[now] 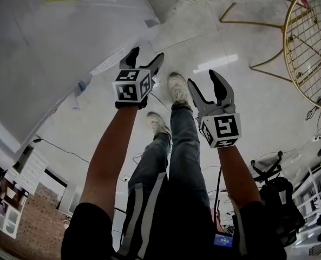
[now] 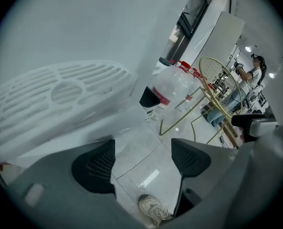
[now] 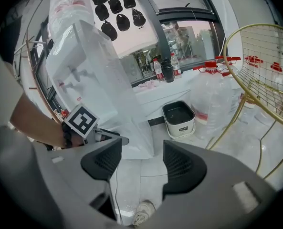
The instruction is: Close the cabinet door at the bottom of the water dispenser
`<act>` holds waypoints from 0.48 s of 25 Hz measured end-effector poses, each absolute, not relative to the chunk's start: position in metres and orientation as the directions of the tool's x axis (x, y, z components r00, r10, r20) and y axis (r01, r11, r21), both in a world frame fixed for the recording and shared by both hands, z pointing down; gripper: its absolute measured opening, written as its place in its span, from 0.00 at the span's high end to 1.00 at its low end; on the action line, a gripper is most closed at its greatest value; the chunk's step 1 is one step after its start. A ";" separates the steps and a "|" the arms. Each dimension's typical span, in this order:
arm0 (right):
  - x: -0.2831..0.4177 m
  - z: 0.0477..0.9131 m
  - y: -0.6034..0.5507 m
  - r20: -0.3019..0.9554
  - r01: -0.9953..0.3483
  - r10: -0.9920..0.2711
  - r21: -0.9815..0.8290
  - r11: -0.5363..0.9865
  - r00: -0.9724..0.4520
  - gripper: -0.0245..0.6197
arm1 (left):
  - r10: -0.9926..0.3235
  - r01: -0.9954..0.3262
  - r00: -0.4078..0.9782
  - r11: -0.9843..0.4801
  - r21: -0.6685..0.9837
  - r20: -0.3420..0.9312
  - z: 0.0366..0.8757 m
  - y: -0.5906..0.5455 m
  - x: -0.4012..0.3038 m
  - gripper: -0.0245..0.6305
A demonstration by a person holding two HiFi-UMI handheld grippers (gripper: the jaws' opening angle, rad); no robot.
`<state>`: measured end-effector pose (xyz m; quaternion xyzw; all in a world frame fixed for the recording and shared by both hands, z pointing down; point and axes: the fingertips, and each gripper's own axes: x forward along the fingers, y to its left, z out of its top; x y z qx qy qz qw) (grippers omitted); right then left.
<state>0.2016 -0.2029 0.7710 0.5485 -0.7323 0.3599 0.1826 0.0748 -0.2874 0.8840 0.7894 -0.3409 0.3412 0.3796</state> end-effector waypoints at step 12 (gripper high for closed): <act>0.197 0.776 -0.209 0.745 -0.952 -0.601 -0.291 0.098 -0.290 0.56 | -0.376 -0.828 0.549 -0.367 0.424 0.746 0.884 -0.310 0.064 0.38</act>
